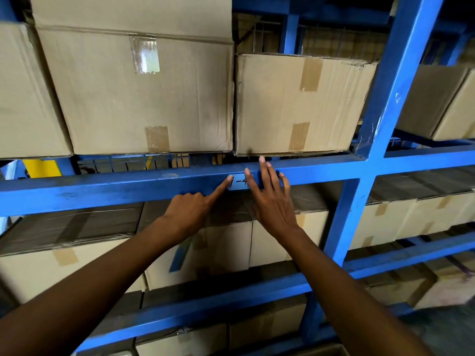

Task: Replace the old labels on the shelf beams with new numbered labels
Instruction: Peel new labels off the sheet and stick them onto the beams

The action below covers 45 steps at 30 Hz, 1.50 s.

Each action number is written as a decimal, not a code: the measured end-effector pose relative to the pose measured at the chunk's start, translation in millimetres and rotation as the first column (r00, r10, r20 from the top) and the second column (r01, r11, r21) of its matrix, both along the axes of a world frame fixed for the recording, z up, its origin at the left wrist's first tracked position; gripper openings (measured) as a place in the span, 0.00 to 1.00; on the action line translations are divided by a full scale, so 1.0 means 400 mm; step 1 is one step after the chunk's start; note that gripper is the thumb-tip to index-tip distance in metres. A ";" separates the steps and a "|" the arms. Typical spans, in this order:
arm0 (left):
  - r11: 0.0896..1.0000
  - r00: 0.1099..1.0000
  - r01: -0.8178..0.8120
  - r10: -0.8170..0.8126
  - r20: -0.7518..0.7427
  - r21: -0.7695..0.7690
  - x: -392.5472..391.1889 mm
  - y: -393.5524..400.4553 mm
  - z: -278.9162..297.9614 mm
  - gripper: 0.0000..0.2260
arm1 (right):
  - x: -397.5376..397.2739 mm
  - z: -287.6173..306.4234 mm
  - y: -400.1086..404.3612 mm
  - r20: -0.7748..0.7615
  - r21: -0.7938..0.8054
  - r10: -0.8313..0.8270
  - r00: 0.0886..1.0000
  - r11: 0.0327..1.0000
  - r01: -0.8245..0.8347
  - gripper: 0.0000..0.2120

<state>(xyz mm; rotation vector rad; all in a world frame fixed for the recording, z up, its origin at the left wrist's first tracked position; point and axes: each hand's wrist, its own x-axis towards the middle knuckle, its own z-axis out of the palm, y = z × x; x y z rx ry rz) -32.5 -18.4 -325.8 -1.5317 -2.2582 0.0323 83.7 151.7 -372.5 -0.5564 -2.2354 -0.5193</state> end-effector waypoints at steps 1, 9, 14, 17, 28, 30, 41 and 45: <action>1.000 1.000 -0.004 0.004 -0.007 0.002 0.004 -0.001 0.001 0.43 | 0.003 0.000 0.004 0.014 0.001 -0.015 1.000 1.000 0.015 0.43; 1.000 0.980 -0.005 0.002 0.201 0.015 0.013 -0.021 -0.013 0.45 | 0.042 -0.029 0.007 0.052 -0.070 -0.060 0.997 0.995 0.064 0.38; 0.986 0.879 0.125 -0.161 0.449 0.108 0.077 0.007 -0.017 0.43 | 0.099 0.029 -0.001 0.026 -0.178 0.037 0.999 0.984 -0.032 0.29; 0.943 0.653 0.111 -0.307 0.692 0.314 0.128 0.062 -0.007 0.38 | 0.171 0.071 0.020 -0.190 -0.324 0.079 0.979 0.936 -0.138 0.23; 0.736 0.249 0.131 -0.673 0.697 0.664 0.396 0.317 0.043 0.35 | 0.497 0.142 0.173 -0.534 -0.577 -0.024 0.845 0.740 -0.344 0.11; 0.703 0.219 0.155 -0.710 0.669 0.694 0.465 0.376 0.051 0.35 | 0.559 0.156 0.232 -0.519 -0.576 -0.019 0.854 0.746 -0.334 0.14; 0.651 0.465 0.220 -0.725 0.508 0.726 0.734 0.664 0.098 0.33 | 0.817 0.228 0.533 -0.405 -0.579 0.023 0.914 0.767 -0.276 0.15; 0.651 0.506 0.260 -0.721 0.473 0.713 0.783 0.715 0.159 0.31 | 0.840 0.273 0.610 -0.436 -0.581 0.021 0.900 0.757 -0.300 0.06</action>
